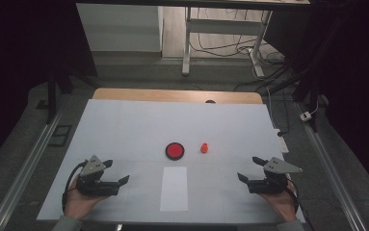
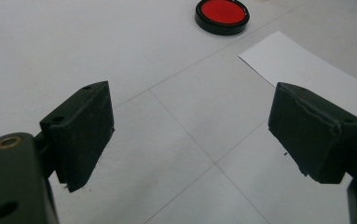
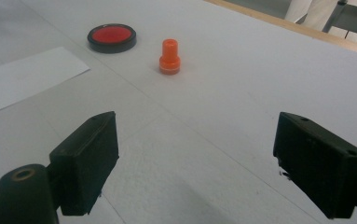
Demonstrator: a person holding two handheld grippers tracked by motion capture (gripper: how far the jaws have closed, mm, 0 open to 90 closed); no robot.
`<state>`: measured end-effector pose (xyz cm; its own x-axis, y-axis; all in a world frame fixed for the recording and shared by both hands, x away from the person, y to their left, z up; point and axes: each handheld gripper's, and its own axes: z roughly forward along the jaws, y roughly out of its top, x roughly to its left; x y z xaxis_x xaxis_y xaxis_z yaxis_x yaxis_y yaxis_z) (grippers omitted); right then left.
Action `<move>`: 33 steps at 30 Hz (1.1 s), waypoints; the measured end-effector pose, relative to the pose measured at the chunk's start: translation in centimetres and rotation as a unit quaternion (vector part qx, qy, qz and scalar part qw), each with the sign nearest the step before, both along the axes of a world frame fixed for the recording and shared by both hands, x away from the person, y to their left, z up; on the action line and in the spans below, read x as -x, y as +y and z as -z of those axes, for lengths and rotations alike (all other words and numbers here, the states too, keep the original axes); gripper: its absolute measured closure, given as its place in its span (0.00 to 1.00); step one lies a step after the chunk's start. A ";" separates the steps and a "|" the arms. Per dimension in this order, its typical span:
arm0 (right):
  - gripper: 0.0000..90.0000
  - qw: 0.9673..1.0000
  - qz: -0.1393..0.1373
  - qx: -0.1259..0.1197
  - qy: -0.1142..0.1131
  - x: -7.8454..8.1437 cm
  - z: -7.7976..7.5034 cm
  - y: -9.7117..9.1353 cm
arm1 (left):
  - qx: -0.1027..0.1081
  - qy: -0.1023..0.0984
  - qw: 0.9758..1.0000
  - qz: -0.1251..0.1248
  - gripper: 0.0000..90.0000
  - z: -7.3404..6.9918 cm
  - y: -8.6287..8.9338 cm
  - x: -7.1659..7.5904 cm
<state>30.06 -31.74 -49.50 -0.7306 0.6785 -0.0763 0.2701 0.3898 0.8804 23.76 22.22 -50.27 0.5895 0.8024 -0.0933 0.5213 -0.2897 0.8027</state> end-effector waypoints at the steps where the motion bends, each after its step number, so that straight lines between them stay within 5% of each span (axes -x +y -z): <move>1: 0.16 1.000 0.000 -0.003 0.001 0.0 0.0 0.0 | -0.001 -0.002 1.000 0.000 0.16 0.0 0.0 0.1; 10: 0.20 1.000 0.004 -0.019 -0.001 0.2 -0.4 0.0 | 0.000 -0.002 1.000 0.009 0.16 0.0 -0.2 0.0; 33: 0.26 1.000 0.003 -0.014 -0.004 0.8 0.2 0.3 | 0.007 0.008 1.000 0.008 0.16 0.1 -0.5 -0.6</move>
<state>29.28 -31.41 -49.67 -0.7264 0.6844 -0.0632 0.2651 0.3639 0.8929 24.34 21.77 -50.33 0.6011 0.7910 -0.1138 0.5287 -0.2869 0.7989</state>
